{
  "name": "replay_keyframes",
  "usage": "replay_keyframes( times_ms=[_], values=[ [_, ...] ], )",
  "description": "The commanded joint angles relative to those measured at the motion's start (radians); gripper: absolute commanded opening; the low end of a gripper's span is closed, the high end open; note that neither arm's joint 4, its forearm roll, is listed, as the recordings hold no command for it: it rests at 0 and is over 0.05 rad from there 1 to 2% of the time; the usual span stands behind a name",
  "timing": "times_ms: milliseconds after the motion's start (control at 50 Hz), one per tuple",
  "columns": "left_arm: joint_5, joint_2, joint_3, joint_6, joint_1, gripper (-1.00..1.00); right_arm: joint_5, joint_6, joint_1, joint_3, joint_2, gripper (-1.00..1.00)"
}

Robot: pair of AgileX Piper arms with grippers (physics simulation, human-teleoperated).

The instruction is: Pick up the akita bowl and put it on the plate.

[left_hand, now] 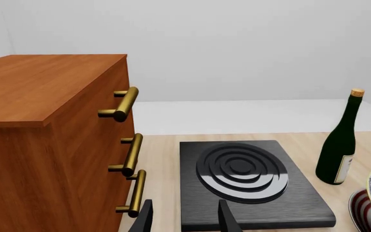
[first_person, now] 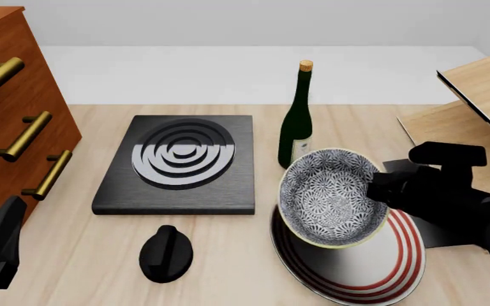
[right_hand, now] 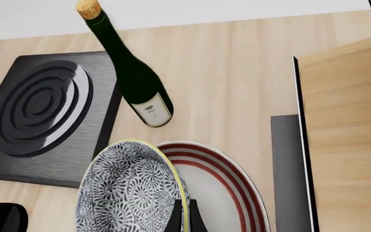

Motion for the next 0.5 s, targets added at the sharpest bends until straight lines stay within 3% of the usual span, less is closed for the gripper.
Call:
replay_keyframes(
  times_ms=[20, 500],
  values=[
    [0.001, 0.0, -0.001, 0.0, 0.0, 1.0, -0.044, 0.012, -0.023, 0.029, 0.021, -1.0],
    [-0.001, 0.0, 0.0, 0.0, 0.0, 1.0, -0.159, 0.03, -0.044, 0.085, 0.124, -1.0]
  ],
)
